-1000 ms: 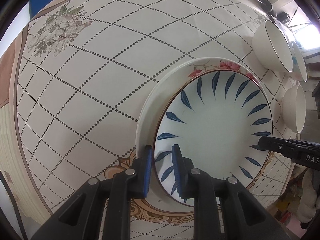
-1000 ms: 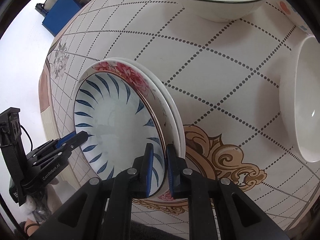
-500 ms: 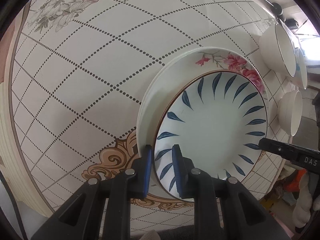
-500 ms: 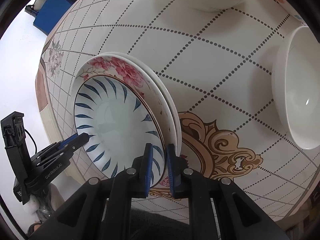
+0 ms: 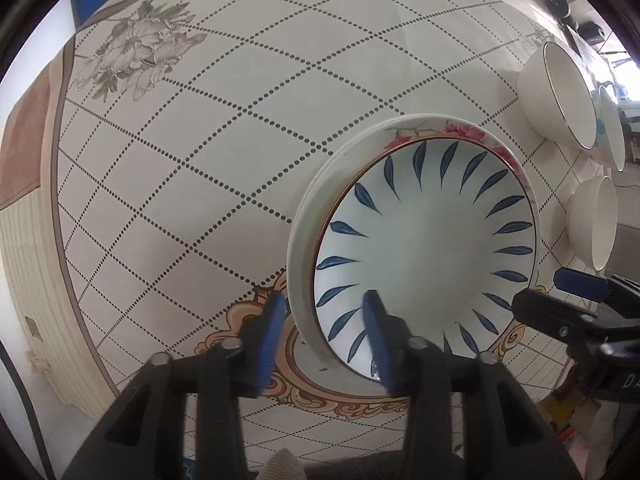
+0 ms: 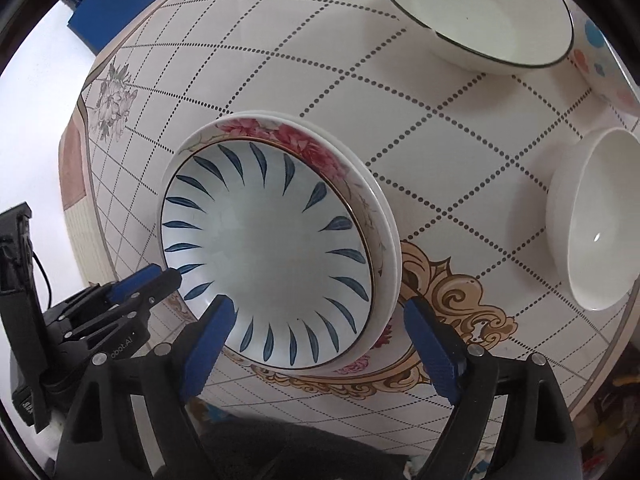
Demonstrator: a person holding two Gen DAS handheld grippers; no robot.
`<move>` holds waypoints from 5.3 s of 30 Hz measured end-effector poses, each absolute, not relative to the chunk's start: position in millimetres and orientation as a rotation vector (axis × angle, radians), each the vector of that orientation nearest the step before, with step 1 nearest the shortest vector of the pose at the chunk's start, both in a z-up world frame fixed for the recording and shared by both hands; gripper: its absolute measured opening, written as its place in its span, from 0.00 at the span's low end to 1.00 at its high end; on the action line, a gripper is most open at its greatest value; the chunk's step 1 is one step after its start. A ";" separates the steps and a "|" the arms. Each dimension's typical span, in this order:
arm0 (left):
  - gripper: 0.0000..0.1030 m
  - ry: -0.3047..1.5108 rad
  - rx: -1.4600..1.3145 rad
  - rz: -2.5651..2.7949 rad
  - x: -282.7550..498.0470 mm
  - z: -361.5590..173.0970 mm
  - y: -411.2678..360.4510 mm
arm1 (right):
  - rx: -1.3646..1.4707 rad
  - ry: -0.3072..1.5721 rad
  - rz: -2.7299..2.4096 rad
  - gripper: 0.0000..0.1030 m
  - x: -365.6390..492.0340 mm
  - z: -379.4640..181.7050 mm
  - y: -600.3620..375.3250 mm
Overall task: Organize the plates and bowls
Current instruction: 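Open both grippers and raise them away from the plate stack, then move both grippers toward the pink-flowered bowl, then close both grippers on the pink-flowered bowl rim, then lift the pink-flowered bowl, set it beside the plate stack, open both grippers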
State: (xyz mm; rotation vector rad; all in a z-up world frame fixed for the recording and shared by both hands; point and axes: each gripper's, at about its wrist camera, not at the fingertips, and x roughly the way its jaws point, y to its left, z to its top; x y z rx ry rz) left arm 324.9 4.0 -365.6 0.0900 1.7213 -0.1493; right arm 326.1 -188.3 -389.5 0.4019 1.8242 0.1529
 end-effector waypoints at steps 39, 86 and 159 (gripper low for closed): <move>0.83 1.138 0.088 -0.042 194.9 -163.0 -13.7 | 0.051 1.274 0.091 0.94 185.7 -176.2 -183.1; 0.37 1.213 0.080 -0.351 270.1 -219.2 -212.8 | 0.398 1.185 -0.156 0.93 155.4 -210.9 -426.6; 0.28 1.521 -0.068 -0.311 391.2 -296.8 -193.3 | 0.617 1.507 0.172 0.63 330.4 -355.7 -419.2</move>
